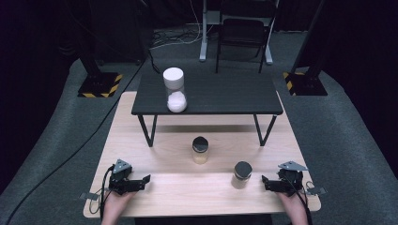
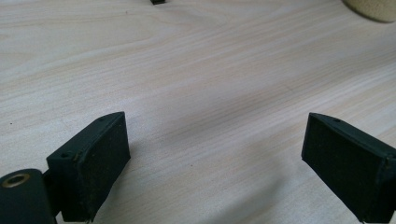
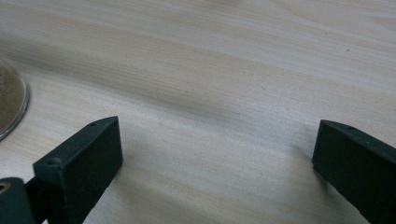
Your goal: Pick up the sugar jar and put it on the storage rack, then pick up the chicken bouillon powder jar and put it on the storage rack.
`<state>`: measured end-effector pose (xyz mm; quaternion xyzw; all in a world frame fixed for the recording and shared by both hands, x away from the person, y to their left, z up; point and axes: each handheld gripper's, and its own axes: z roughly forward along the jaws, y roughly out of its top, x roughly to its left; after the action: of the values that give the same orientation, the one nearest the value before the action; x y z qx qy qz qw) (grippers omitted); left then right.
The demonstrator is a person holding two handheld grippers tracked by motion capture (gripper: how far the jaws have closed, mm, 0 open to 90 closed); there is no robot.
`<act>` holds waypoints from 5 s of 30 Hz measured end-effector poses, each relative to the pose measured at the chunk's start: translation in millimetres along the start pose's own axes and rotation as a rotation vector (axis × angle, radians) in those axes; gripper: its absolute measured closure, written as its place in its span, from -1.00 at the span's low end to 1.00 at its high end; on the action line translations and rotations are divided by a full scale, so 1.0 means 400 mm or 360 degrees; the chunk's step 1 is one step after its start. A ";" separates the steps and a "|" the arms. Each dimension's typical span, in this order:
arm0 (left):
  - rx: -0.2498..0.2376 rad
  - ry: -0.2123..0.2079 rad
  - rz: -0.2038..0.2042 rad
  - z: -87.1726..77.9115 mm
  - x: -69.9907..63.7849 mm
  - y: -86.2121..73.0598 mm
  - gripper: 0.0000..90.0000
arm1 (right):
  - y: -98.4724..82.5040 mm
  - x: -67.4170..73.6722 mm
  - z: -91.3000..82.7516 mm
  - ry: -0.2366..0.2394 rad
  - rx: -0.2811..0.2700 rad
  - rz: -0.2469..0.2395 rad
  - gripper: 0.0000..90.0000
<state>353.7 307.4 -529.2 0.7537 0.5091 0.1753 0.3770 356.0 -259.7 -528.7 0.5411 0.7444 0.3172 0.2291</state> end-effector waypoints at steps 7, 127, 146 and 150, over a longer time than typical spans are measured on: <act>0.0039 0.0085 0.0073 0.006 -0.014 0.002 -0.85 | 0.000 0.000 0.000 0.0000 0.0000 0.0000 -0.98; 0.0093 0.0116 0.0150 0.021 -0.024 0.011 -0.97 | 0.271 0.361 -0.139 0.0324 -0.0431 -0.0085 -0.91; 0.0090 0.0116 0.0146 0.022 -0.024 0.011 -0.97 | 0.275 0.468 -0.086 0.0323 -0.0470 -0.0160 -0.93; 0.0093 0.0116 0.0150 0.021 -0.024 0.011 -0.97 | 0.276 0.483 -0.063 0.0334 -0.0463 -0.0175 -0.97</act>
<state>357.9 294.6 -530.3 0.7807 0.4912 0.2053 0.3272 351.7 -58.3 -431.2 0.4247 0.7390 0.4630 0.2431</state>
